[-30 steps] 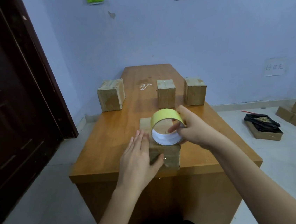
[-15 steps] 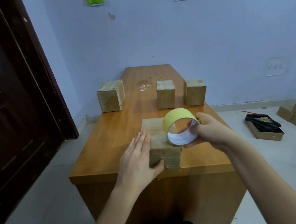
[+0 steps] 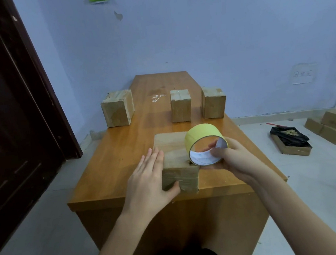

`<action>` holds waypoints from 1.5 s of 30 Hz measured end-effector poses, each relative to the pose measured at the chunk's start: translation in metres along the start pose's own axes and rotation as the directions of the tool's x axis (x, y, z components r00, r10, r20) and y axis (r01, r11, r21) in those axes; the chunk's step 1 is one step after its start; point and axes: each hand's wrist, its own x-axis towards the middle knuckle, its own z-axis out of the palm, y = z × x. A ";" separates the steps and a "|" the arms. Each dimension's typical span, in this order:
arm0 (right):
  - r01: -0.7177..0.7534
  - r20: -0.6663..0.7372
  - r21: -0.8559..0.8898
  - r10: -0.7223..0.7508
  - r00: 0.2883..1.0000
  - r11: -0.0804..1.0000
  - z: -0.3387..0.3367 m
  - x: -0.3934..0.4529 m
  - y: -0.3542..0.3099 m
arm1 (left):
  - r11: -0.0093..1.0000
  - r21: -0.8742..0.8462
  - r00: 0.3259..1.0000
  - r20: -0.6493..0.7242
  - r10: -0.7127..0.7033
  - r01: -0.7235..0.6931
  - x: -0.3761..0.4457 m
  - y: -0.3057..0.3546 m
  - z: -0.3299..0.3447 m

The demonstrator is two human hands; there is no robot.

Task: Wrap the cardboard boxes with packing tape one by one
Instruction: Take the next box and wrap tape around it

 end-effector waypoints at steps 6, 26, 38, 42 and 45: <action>-0.002 -0.130 -0.005 0.001 0.992 1.000 0.007 -0.004 0.006 | 0.999 -0.043 0.999 0.027 -0.017 0.018 0.001 0.004 -0.001; -0.068 -0.188 -0.398 -0.008 0.982 0.915 -0.029 0.001 0.050 | 0.999 0.029 0.999 0.027 -0.043 0.042 0.004 0.004 0.004; -0.072 -0.160 -0.626 -0.037 0.986 0.777 -0.024 0.005 0.057 | 0.972 0.234 0.999 0.043 0.012 -0.022 0.035 0.039 -0.016; -0.068 -0.210 -0.657 -0.095 0.973 0.751 -0.024 0.003 0.056 | 0.977 0.101 0.976 0.131 0.173 -0.187 0.029 0.049 0.007; -0.041 -0.222 -0.756 -0.198 0.955 0.653 -0.027 -0.001 0.046 | 0.979 0.099 0.983 0.077 0.169 -0.176 0.032 0.042 0.015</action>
